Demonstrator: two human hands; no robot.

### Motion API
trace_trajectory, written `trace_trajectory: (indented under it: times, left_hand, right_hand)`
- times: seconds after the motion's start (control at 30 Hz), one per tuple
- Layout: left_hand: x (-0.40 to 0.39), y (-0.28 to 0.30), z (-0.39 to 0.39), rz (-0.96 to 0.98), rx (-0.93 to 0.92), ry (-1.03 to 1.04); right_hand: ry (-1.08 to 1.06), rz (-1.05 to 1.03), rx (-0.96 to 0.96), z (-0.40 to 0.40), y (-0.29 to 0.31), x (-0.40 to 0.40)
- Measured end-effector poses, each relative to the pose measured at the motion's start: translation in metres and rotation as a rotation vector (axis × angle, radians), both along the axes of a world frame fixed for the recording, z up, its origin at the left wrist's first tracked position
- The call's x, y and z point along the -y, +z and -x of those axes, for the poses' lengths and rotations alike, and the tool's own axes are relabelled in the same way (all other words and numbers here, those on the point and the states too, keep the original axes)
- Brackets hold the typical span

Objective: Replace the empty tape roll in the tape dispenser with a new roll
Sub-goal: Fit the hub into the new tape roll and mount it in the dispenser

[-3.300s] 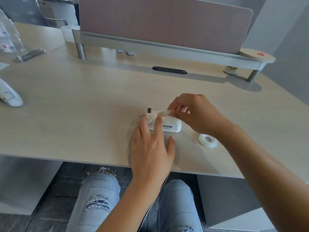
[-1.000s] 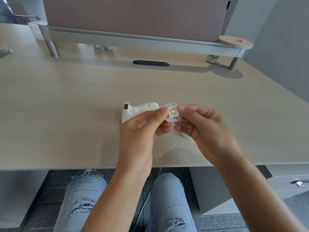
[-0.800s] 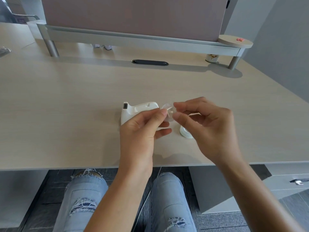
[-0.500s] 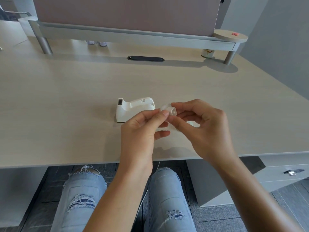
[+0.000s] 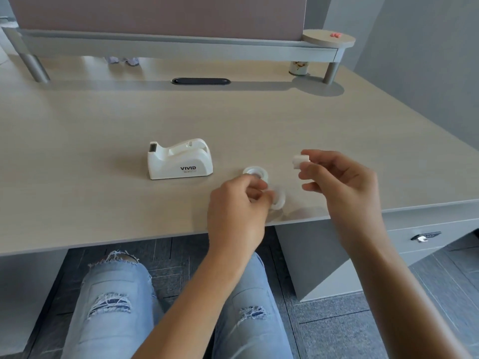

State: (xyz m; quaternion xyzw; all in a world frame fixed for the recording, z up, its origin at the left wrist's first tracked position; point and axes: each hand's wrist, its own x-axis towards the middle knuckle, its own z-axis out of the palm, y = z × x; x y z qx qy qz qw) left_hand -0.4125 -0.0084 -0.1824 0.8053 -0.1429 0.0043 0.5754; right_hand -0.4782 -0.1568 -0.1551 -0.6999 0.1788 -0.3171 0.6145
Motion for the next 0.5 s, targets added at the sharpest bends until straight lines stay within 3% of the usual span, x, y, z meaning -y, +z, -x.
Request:
trace_trajectory:
  times: [0.27,0.4,0.5]
  left_hand:
    - [0.046,-0.004,0.001,-0.227,0.256,-0.029]
    - [0.038,-0.004,-0.004,-0.256,0.385,0.040]
    - [0.019,-0.004,-0.012,-0.408,0.522,0.042]
  right_hand:
    - [-0.025,-0.066,-0.044,0.006,-0.013,0.018]
    - [-0.013,-0.089,-0.044,0.003,-0.016,0.018]
    - [-0.005,-0.114,-0.044,0.001,-0.016,0.014]
